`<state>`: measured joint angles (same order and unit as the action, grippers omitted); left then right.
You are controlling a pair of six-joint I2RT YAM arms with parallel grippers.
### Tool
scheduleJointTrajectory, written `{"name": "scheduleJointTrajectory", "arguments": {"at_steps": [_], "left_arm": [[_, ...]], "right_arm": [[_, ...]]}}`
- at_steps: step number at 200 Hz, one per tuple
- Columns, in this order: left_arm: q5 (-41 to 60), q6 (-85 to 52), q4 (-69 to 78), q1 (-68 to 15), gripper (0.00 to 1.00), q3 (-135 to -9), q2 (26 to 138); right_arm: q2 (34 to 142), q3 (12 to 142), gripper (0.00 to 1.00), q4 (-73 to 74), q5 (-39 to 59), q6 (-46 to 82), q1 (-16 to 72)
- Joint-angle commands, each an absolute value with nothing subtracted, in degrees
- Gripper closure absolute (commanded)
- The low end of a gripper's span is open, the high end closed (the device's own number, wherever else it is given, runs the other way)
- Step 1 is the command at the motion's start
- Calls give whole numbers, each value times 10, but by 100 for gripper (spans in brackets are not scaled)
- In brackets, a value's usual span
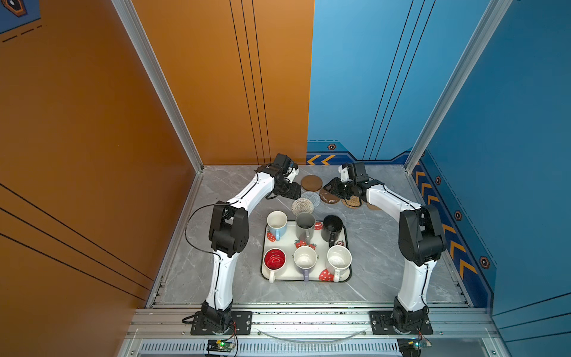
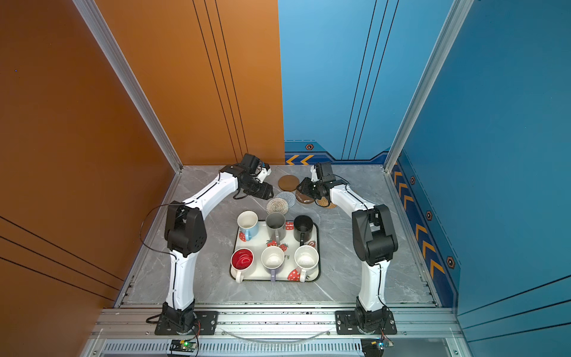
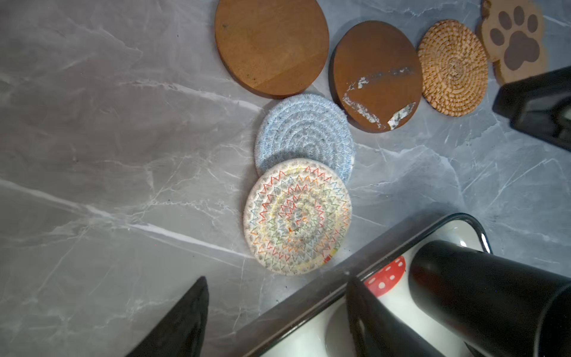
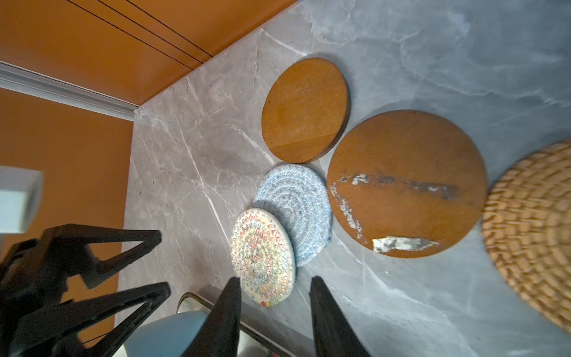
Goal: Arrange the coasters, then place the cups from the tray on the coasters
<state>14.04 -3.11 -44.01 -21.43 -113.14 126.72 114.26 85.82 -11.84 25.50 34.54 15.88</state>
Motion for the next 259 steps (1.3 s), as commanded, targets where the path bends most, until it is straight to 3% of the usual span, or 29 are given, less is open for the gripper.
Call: {"name": "scheduleJointTrajectory", "arguments": {"at_steps": [1, 79, 229, 259], "left_arm": [[189, -39, -456, -199, 33, -1152, 1292], [296, -94, -342, -160, 34, -1080, 1311], [347, -122, -299, -148, 40, -1044, 1345], [363, -130, -287, -148, 45, -1033, 1349]], "right_arm": [[1179, 881, 66, -109, 294, 363, 164], [1273, 912, 60, -122, 332, 373, 180], [1290, 905, 67, -118, 366, 386, 193], [1290, 904, 68, -117, 374, 387, 195]]}}
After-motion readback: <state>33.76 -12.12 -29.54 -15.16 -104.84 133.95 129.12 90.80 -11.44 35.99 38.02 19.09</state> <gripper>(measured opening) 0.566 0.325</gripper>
